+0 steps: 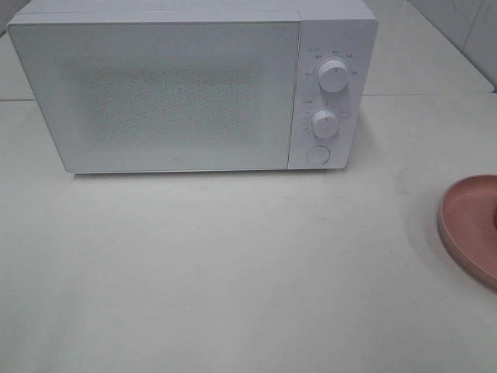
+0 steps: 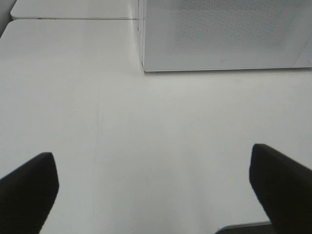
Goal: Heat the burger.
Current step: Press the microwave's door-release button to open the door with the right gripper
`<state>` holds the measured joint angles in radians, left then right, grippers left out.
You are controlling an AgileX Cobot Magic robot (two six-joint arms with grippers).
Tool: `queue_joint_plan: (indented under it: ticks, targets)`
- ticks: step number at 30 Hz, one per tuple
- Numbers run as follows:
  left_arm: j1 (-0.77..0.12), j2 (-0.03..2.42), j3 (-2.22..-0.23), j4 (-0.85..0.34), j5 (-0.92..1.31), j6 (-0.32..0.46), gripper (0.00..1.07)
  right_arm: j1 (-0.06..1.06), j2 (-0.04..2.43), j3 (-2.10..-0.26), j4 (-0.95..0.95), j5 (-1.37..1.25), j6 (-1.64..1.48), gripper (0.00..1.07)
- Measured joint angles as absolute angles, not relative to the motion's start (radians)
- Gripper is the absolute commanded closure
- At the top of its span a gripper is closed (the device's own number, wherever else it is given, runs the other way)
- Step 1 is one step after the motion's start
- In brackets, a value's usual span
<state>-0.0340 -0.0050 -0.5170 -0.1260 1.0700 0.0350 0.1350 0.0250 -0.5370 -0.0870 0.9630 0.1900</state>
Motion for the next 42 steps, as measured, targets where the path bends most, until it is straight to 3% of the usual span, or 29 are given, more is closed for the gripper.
queue_joint_plan:
  ticks: [27,42]
  targets:
    - [-0.034,-0.005,-0.517,-0.126,1.070,0.036,0.07,0.135,0.435,-0.534,-0.086,0.632,0.190,0.35]
    - [-0.034,-0.005,-0.517,-0.126,1.070,0.036,0.07,0.135,0.673,-0.471,-0.086,0.321,0.190,0.35]
